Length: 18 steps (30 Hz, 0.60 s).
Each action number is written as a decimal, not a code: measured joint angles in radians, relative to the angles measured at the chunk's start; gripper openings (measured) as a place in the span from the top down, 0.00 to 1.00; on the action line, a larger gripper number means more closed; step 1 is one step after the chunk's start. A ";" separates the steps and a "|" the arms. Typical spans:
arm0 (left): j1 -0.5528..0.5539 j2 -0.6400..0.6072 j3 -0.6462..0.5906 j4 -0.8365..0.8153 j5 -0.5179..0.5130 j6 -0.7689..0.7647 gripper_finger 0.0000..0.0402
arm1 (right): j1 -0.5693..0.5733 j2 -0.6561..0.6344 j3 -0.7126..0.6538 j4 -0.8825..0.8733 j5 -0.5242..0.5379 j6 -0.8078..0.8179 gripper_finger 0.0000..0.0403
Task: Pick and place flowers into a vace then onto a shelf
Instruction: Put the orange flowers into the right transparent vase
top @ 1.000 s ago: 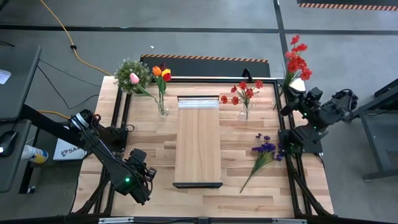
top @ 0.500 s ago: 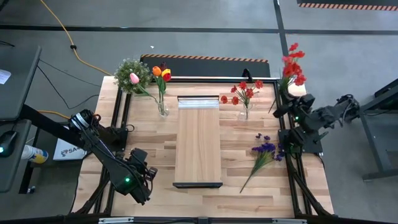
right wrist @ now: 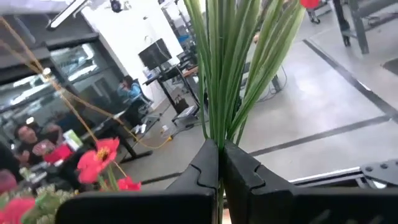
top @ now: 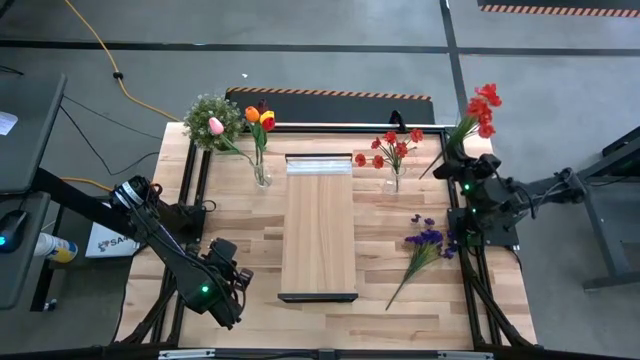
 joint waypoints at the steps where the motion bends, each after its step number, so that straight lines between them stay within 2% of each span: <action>1: 0.000 0.000 0.000 0.000 0.000 0.000 0.79 | -0.016 0.001 0.000 0.013 -0.010 0.004 1.00; 9: 0.000 0.000 0.000 -0.001 0.002 0.012 0.79 | -0.160 0.022 0.000 0.121 -0.140 0.007 1.00; 18: 0.000 0.000 0.000 -0.002 0.002 0.036 0.79 | -0.370 0.162 0.000 0.281 -0.330 -0.023 1.00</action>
